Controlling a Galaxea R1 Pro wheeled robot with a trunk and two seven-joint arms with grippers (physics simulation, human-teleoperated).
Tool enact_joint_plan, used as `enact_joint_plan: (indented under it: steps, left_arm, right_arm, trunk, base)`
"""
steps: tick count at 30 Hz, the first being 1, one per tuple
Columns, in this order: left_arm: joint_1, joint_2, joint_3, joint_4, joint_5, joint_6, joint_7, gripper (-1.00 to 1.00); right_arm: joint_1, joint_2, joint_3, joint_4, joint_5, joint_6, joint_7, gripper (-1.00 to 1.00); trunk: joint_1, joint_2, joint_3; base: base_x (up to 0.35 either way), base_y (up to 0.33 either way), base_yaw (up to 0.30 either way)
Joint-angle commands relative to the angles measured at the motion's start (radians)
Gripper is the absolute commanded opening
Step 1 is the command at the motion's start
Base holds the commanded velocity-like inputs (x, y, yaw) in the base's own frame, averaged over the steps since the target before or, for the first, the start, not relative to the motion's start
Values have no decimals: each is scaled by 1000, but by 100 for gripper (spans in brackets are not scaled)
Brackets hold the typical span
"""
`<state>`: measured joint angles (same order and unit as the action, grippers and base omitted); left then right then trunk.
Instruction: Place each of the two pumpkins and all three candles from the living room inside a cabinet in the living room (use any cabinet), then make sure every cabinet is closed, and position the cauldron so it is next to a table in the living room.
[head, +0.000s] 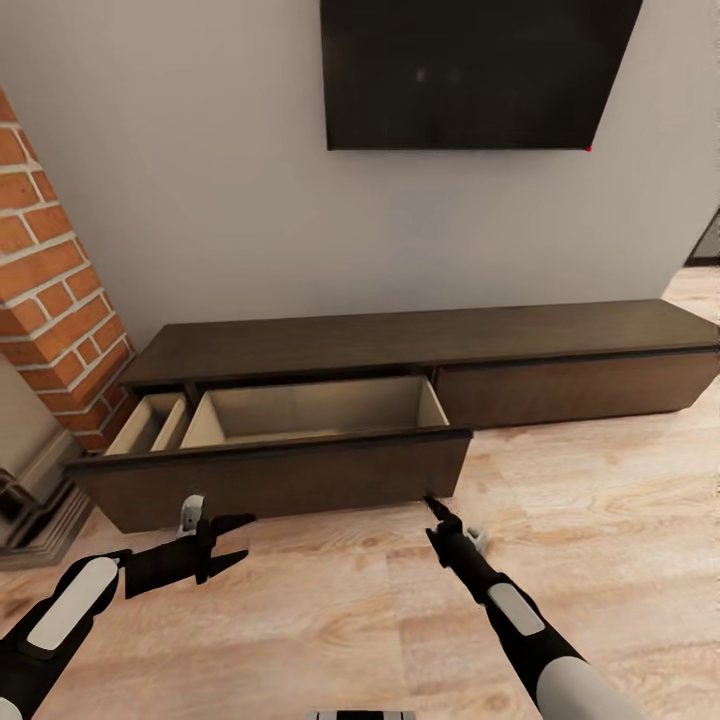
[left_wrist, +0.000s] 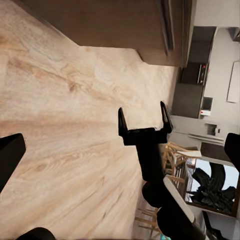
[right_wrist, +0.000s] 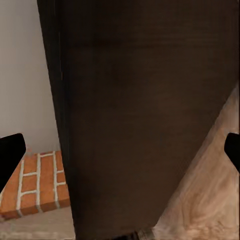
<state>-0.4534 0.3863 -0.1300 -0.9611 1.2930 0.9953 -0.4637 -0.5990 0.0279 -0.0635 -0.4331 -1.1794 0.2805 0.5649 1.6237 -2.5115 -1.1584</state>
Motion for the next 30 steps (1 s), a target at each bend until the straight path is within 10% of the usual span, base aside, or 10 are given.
enact_joint_plan:
  steps: [1, 5, 12, 30]
  left_arm:
    - [-1, 1, -3, 1, -4, 0, -8, 100]
    - [-1, 2, -3, -6, -7, 0, -7, 100]
    - [-2, 3, 1, -33, -3, 0, -7, 100]
    - [-2, 13, 2, -52, -11, 2, 5, 100]
  right_arm:
    - [0, 0, -6, 1, -4, 58, -20, 100]
    - [2, -22, -4, -1, 26, 277, -114, 100]
    - [4, -49, -1, -1, 114, 438, -148, 100]
    - [4, -50, 4, -6, 237, 374, -146, 100]
  trunk:
    - [-1, 0, -1]
    - [-1, 0, -1]
    - [-1, 0, -1]
    - [-7, 3, 53]
  base:
    - [-283, 0, 0]
    - [-198, 0, 0]
    - [-66, -11, 0]
    - [-14, -4, 0]
